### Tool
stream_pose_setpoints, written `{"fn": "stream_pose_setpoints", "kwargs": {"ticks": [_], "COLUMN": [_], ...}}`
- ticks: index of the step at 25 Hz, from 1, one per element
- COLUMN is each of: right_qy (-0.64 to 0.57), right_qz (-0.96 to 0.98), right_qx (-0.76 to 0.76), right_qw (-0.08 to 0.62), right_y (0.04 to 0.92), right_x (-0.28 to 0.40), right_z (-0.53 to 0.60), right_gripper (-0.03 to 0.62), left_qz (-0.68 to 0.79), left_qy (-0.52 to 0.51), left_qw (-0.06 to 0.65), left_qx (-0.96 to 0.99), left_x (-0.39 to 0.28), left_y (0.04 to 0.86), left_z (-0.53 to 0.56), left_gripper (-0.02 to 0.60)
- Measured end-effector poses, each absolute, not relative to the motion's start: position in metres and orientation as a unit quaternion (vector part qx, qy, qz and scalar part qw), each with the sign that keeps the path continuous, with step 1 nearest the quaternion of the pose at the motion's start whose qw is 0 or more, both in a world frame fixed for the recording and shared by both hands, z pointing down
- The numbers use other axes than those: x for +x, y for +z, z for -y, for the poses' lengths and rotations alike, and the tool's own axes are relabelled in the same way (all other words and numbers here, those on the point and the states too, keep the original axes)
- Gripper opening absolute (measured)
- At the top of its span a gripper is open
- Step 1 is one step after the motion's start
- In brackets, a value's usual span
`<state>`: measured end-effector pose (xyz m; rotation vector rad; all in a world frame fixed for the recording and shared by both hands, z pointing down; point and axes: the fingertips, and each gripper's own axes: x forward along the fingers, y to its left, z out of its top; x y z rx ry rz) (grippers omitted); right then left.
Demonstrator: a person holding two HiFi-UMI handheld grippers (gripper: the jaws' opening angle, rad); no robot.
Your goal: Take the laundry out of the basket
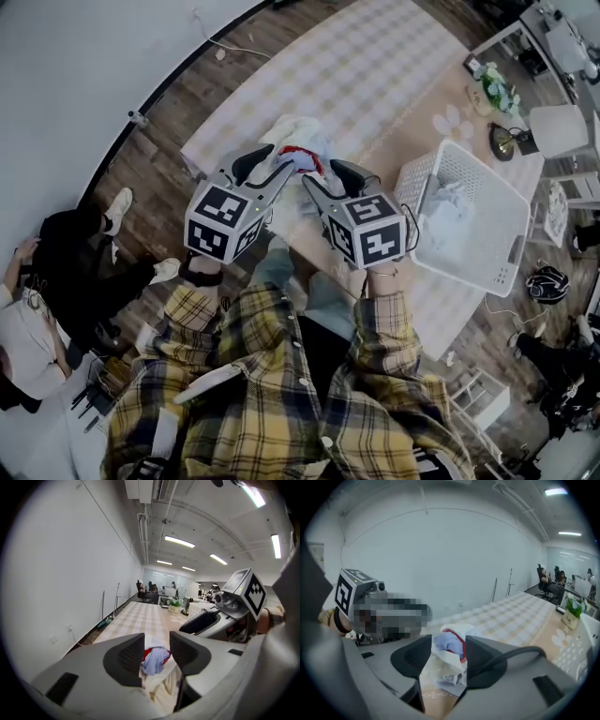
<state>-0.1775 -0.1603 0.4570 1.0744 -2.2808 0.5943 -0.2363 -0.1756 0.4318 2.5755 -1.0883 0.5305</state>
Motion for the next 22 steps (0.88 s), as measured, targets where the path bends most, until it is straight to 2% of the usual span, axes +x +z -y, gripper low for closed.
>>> {"fn": "stream_pose_setpoints", "kwargs": {"ticks": [2, 6, 8, 10, 13, 16, 22], "right_qy": [0.22, 0.212, 0.201, 0.189, 0.179, 0.15, 0.131], "right_qz": [0.861, 0.879, 0.881, 0.88, 0.873, 0.859, 0.822], "right_qx": [0.396, 0.405, 0.418, 0.43, 0.452, 0.488, 0.554], "right_qw": [0.231, 0.139, 0.1, 0.067, 0.036, 0.032, -0.011], "right_y": [0.426, 0.361, 0.333, 0.309, 0.288, 0.27, 0.241], "right_x": [-0.176, -0.154, -0.133, -0.109, -0.07, -0.029, 0.06], "right_z": [0.153, 0.137, 0.128, 0.118, 0.103, 0.088, 0.058], "right_gripper": [0.244, 0.239, 0.235, 0.18, 0.16, 0.069, 0.011], "left_qz": [0.376, 0.359, 0.345, 0.325, 0.289, 0.249, 0.17], "left_qy": [0.158, 0.102, 0.077, 0.06, 0.038, 0.024, 0.003], "left_qw": [0.138, 0.119, 0.1, 0.081, 0.067, 0.061, 0.061], "left_qx": [0.902, 0.92, 0.93, 0.94, 0.954, 0.966, 0.984], "left_x": [-0.228, -0.197, -0.174, -0.146, -0.1, -0.054, 0.023], "left_y": [0.405, 0.351, 0.324, 0.301, 0.276, 0.262, 0.248], "left_z": [0.169, 0.155, 0.149, 0.141, 0.125, 0.105, 0.069], "left_gripper": [0.203, 0.152, 0.152, 0.152, 0.152, 0.152, 0.135]}}
